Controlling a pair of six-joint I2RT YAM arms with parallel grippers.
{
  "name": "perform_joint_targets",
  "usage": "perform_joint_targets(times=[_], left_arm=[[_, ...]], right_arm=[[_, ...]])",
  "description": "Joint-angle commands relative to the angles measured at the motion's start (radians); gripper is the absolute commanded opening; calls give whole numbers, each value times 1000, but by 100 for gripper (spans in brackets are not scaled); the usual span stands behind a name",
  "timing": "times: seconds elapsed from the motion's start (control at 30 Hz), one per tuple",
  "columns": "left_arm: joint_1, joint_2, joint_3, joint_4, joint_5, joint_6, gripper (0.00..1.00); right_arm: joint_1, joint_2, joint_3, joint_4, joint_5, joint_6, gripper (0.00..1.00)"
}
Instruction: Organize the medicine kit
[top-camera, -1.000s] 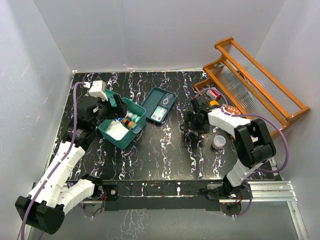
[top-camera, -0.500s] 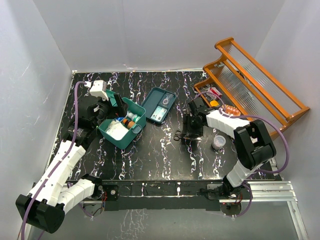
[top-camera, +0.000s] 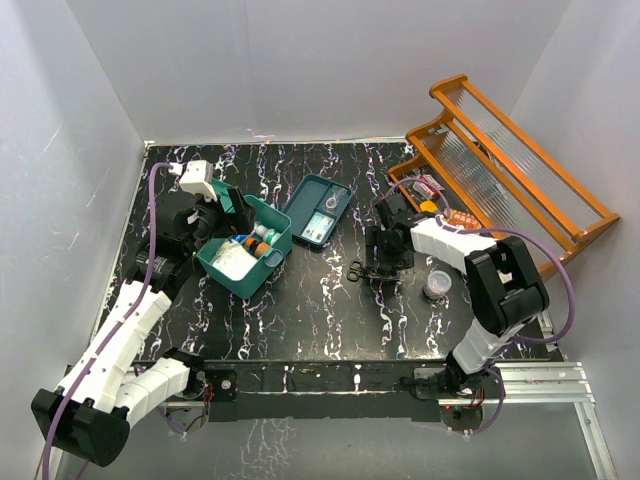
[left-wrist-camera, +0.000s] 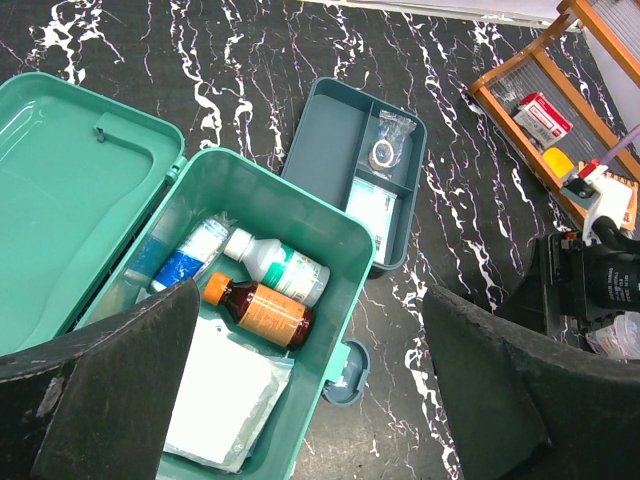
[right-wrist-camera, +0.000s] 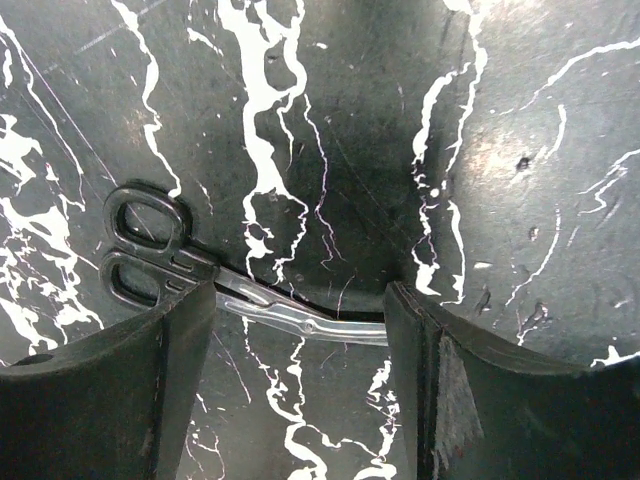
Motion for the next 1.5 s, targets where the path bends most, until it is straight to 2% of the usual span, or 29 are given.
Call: perform_joint_targets(times=[0.0,0.13,0.3,0.4,0.57,0.73,0.87,1.0,1.13,1.2,1.3,1.47], left_arm=[[3,-12,23,25,-1,5,92],[3,-15,18,26,-1,5,93],[3,-15,12,31,0,5,92],[3,-15,9,35,-1,1,92],[3,-16,8,36,-2,-1,92],[3,-17,10,32,-8,3,92],[3,-16,14,29,-15,7,93],[3,-16,17,28,-18,10,93],[3,-17,18,28,-21,12,92],[3,-18,19,26,-22,12,92],[3,-19,22,23,-22,13,93],[3,-23,25,19,-25,16,93]], right_arm=[[-2,-2,0,6,-49,-23,68],[4,-39,-61,-23,-117,-2,69],[70,-88,-109,-49,-119,75,69],[124,-102,-106,-47,-86,133,67],[186,-64,-63,-42,59,178,60],[220,25,1,-11,187,114,57],[239,90,39,17,213,37,56],[241,131,51,33,209,7,50],[240,154,43,63,170,-10,35],[240,173,47,66,161,-10,31],[240,196,55,67,161,-16,32],[240,232,77,53,177,-44,39]])
